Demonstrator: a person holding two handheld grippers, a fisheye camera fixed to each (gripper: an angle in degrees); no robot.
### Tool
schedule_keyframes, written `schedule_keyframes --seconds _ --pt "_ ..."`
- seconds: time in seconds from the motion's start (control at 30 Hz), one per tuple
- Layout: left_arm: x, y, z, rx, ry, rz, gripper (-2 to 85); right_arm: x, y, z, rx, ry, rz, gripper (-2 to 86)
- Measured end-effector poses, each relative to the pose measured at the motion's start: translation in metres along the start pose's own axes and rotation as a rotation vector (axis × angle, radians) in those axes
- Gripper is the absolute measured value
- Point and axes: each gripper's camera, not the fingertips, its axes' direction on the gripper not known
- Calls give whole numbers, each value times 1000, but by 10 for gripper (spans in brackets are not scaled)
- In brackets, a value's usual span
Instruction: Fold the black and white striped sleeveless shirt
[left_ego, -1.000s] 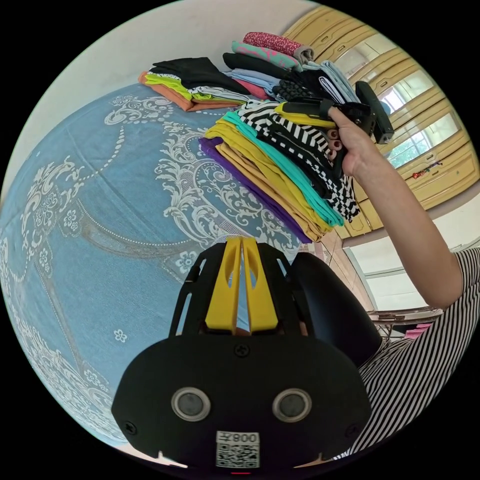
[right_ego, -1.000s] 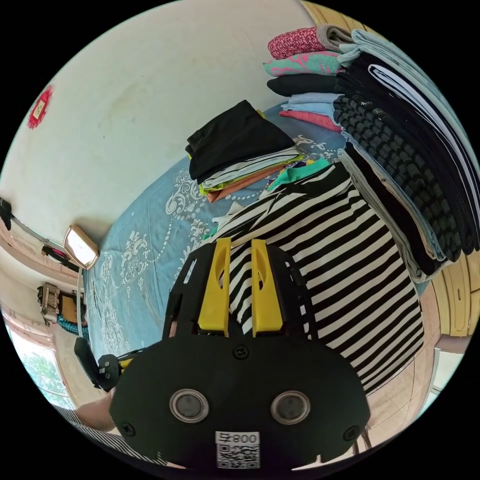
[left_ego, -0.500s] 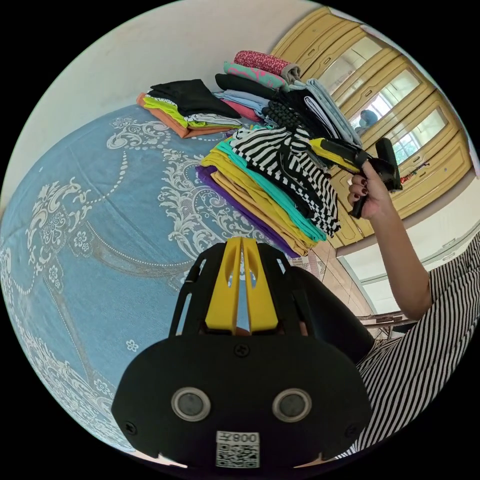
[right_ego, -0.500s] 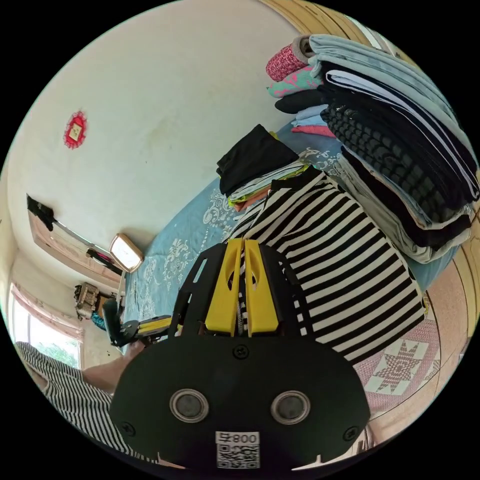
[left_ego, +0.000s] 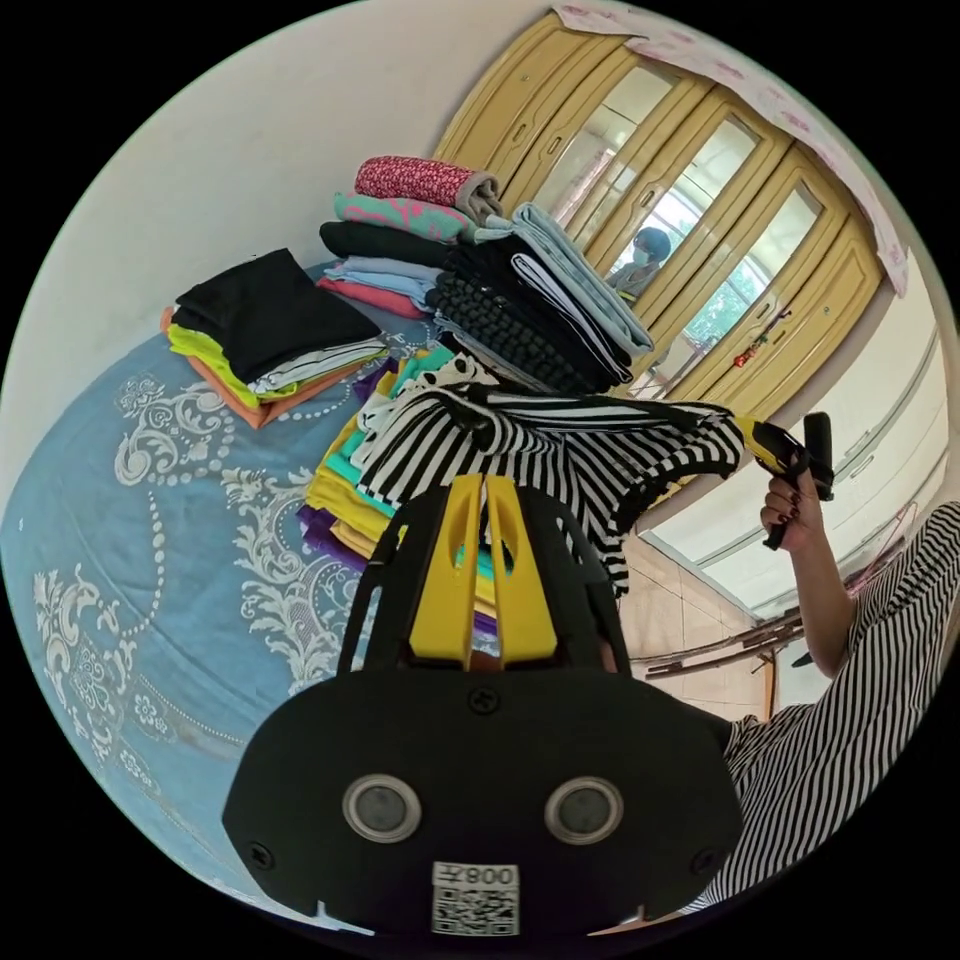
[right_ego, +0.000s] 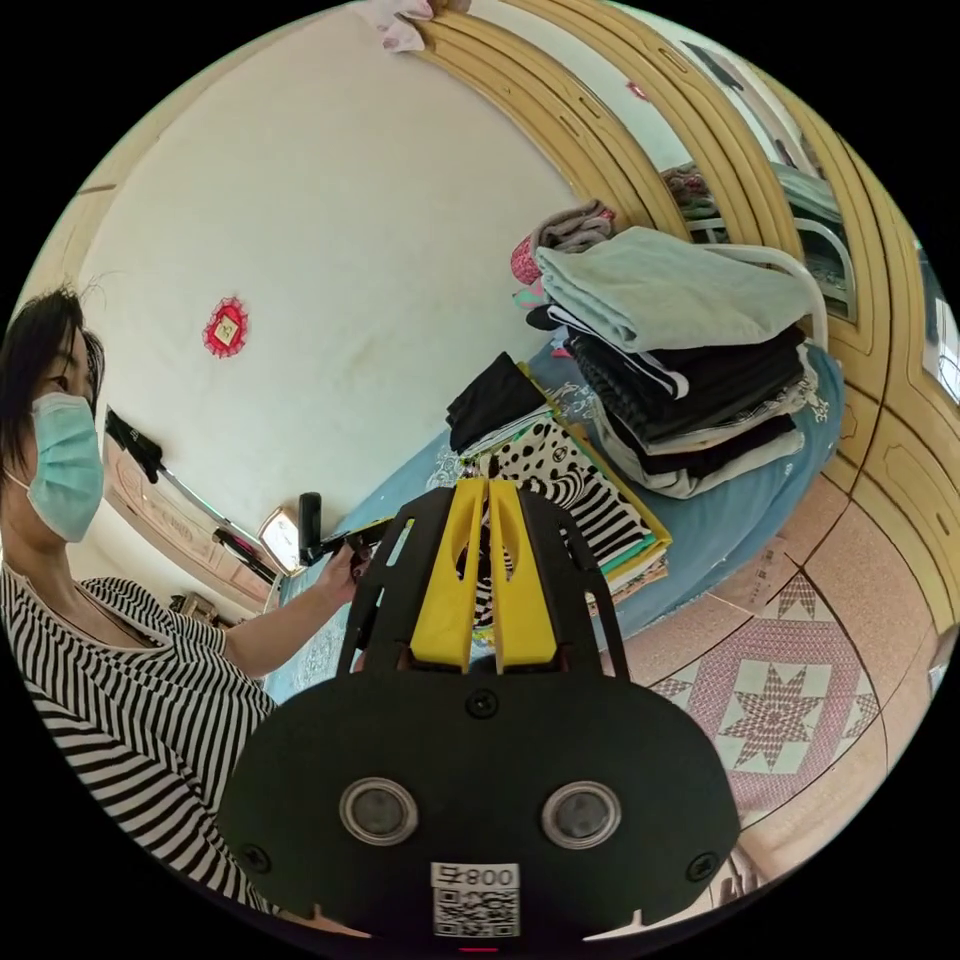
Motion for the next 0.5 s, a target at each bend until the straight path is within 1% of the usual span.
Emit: schedule_keyframes --seconds 0.2,0.43,0.5 --pt "16 -38 6 -59 -44 88 42 38 -29 -49 67 -10 28 3" --pt "36 -57 2 -135 -214 252 70 68 -76 -80 82 -4 11 2" --pt "41 -59 2 -161 -239 306 72 77 -87 -87 85 -12 20 3"
